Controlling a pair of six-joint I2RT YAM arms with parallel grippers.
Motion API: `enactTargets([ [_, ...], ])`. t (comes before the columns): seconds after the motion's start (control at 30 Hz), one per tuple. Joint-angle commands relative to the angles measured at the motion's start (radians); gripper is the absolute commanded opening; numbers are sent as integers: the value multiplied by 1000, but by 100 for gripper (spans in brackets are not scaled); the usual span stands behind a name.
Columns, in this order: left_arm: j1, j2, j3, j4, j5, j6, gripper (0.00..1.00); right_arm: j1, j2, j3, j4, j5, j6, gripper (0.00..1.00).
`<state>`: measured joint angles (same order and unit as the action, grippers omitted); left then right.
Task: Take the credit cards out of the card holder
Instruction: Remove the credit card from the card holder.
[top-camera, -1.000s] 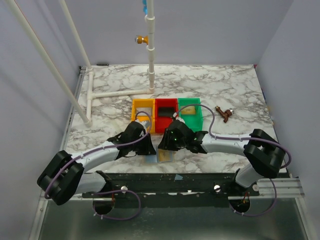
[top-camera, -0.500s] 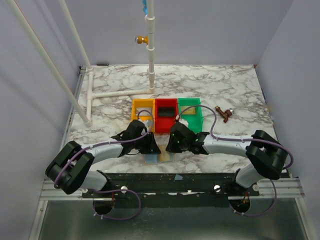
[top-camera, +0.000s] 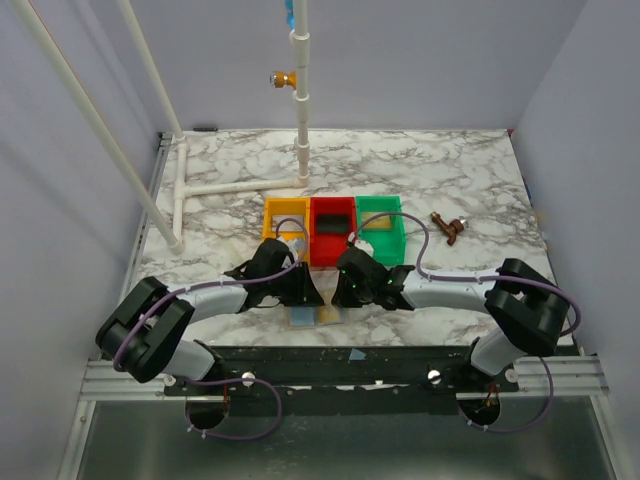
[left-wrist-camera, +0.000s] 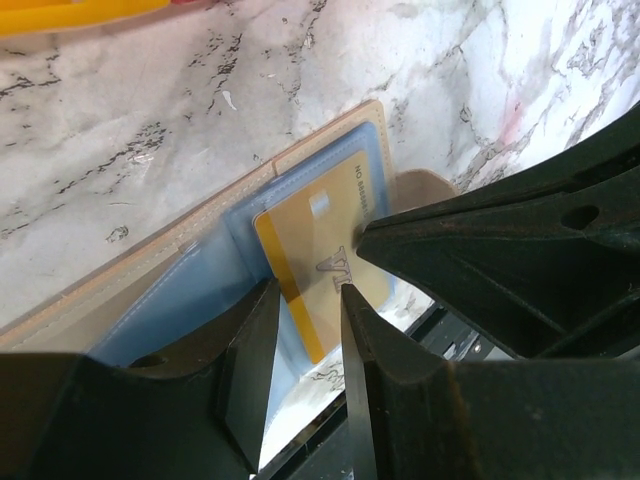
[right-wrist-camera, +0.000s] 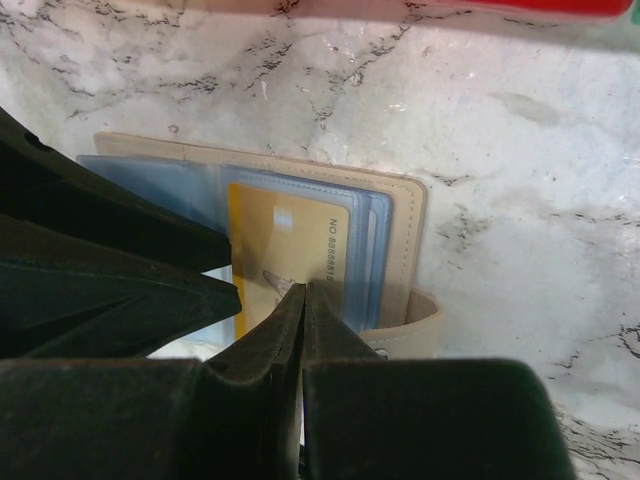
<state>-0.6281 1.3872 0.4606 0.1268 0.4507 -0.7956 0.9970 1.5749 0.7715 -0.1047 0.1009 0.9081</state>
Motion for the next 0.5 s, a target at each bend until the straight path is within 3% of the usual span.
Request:
enactTargets([
  [0.0, 3, 15, -11, 37, 30, -6, 32, 12, 42, -7, -40, 23, -6, 5],
  [0.47, 8, 7, -21, 0, 10, 22, 32, 14, 34, -21, -46, 31, 6, 4],
])
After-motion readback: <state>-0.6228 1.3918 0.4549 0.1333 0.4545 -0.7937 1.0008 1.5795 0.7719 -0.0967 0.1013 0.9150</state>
